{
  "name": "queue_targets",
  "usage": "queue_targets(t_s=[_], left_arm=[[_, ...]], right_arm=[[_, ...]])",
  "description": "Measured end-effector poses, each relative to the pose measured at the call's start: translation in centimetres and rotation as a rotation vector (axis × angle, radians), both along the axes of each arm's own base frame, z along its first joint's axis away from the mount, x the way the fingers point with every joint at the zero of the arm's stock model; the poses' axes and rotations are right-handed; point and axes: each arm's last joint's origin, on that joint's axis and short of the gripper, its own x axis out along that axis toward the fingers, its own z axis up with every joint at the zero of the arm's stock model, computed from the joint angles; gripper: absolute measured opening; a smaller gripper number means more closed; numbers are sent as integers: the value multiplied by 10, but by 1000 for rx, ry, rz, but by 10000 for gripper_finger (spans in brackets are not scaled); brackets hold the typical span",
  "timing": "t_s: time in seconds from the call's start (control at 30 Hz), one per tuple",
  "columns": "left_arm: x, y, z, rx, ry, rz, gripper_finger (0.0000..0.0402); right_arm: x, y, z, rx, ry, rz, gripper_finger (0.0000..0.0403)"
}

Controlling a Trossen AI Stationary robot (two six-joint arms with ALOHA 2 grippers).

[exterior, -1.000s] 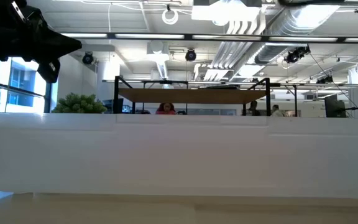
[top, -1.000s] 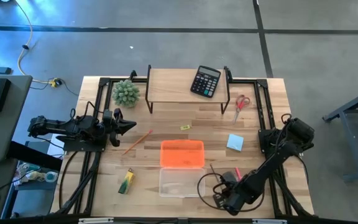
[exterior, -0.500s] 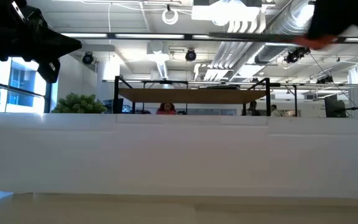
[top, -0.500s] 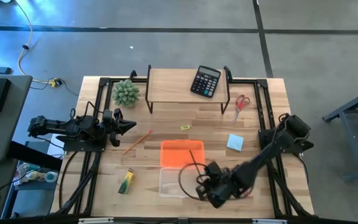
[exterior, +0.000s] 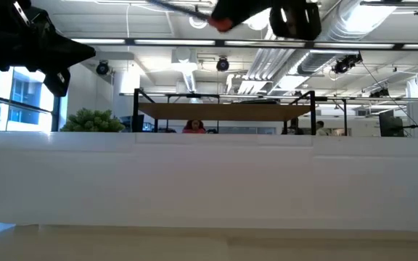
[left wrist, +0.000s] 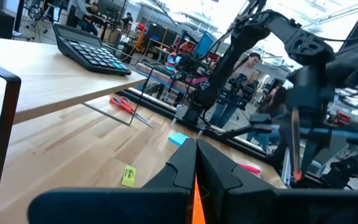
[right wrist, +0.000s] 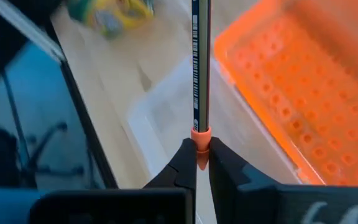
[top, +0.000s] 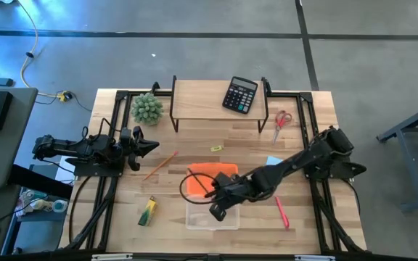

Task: Pack school essentials
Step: Put the black pencil into the orange supply box

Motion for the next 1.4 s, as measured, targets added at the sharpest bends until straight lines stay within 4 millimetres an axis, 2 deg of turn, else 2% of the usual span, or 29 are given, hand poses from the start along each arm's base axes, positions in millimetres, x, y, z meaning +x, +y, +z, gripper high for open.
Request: queue_targets(t_s=[0.37, 0.5, 1.17, 1.4], left_arm=[[0, 0, 0, -1, 0, 3, 1], [0, 0, 0, -2, 0, 0, 1], [0, 0, 0, -24, -6, -4, 1], [0, 0, 0, -24, -7, 1, 13]], right_arm=[[3, 22, -47, 0, 174, 314, 7], [3, 25, -61, -7, 227, 354, 7], [-5, 22, -68, 107, 387, 308, 8], [-5, 23, -67, 136, 399, 286, 31]])
